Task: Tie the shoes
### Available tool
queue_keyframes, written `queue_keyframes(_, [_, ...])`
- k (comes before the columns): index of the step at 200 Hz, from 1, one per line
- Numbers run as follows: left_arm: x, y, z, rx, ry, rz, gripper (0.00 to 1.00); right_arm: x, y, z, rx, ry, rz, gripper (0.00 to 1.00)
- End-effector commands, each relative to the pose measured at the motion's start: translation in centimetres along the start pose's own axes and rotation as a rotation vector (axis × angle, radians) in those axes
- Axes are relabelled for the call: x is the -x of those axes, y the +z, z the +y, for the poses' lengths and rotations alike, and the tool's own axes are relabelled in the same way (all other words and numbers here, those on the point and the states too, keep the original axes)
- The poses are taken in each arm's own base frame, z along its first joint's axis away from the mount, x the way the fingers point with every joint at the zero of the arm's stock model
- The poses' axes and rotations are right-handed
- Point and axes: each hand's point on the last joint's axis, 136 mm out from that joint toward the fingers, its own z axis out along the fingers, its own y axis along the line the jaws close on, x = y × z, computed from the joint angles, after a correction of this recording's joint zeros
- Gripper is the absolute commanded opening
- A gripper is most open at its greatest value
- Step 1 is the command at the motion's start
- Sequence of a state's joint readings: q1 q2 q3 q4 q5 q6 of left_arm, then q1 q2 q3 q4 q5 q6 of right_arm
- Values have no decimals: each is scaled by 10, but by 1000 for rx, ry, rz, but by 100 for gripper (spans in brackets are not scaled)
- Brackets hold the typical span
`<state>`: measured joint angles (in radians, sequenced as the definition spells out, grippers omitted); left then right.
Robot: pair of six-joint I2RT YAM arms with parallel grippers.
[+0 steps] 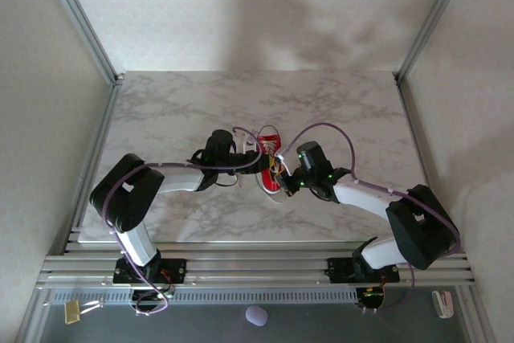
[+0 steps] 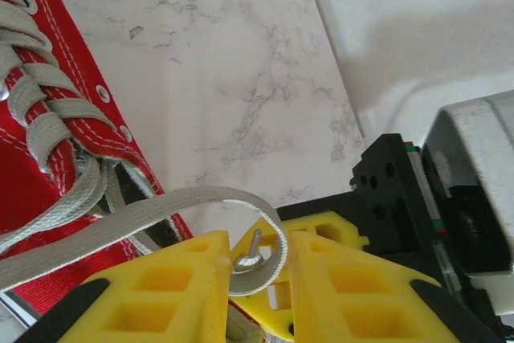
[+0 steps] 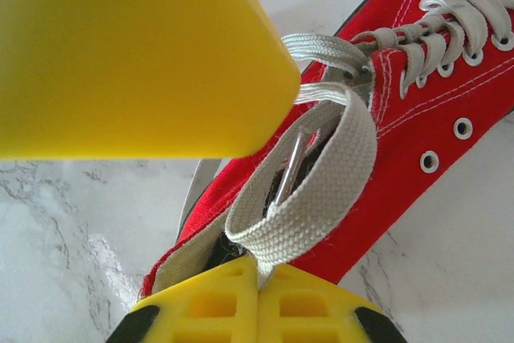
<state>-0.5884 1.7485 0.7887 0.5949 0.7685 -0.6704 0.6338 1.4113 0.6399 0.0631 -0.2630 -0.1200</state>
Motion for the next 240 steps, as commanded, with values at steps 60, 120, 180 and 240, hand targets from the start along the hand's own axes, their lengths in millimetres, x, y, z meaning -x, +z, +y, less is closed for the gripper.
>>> queue_keyframes(60, [0, 11, -12, -58, 29, 17, 26, 14, -2, 10, 28, -34, -26, 0])
queue_keyframes(120, [1, 15, -13, -65, 29, 19, 19, 14, -2, 11, 31, -37, -28, 0])
queue_keyframes(180, [9, 8, -10, 7, 82, -22, 0, 11, -7, 5, -13, -28, -22, 15])
queue_keyframes(240, [33, -27, -13, 187, 185, -139, 0, 19, -37, -3, -110, 7, -111, 47])
